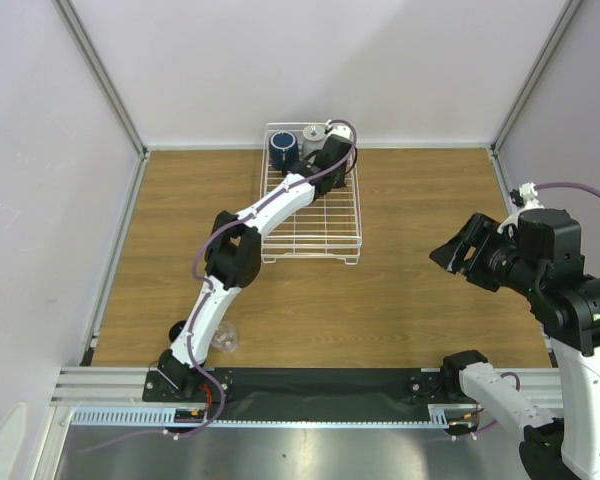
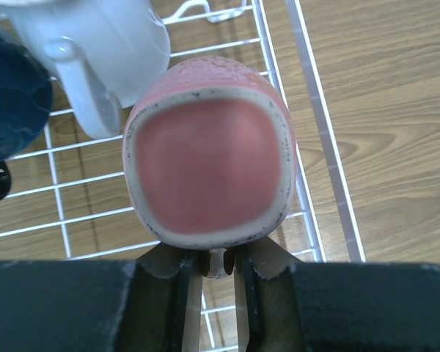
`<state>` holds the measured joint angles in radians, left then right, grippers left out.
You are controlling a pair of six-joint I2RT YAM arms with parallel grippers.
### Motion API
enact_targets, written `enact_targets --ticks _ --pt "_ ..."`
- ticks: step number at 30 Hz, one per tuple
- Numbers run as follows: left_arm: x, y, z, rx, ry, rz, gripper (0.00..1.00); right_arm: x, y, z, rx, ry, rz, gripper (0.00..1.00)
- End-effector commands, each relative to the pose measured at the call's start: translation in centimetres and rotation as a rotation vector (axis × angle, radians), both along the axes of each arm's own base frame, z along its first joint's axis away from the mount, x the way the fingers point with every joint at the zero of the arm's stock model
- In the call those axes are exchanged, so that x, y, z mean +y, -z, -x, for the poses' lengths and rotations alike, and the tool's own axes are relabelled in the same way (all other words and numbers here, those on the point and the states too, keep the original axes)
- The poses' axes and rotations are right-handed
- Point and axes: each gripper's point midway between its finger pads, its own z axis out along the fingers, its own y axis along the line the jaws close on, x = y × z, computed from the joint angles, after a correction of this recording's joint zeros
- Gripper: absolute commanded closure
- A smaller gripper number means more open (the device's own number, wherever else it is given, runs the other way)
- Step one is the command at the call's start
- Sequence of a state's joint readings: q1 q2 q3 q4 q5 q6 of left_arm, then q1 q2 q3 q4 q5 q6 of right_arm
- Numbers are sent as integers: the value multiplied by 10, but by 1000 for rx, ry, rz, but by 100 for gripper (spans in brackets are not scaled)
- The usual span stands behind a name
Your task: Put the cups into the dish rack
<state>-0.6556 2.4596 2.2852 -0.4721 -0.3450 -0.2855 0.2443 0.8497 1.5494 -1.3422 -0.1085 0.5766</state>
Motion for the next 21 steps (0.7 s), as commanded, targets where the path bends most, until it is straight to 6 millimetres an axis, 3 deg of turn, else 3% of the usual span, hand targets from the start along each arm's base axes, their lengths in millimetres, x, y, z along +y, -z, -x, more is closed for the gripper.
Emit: enact_targets --ticks 1,21 --pt "-9 -50 -24 -132 -7 95 100 -4 -1 -5 -20 47 -10 34" --pt "0 -30 -39 -111 -18 102 100 -5 4 -19 -10 77 -7 34"
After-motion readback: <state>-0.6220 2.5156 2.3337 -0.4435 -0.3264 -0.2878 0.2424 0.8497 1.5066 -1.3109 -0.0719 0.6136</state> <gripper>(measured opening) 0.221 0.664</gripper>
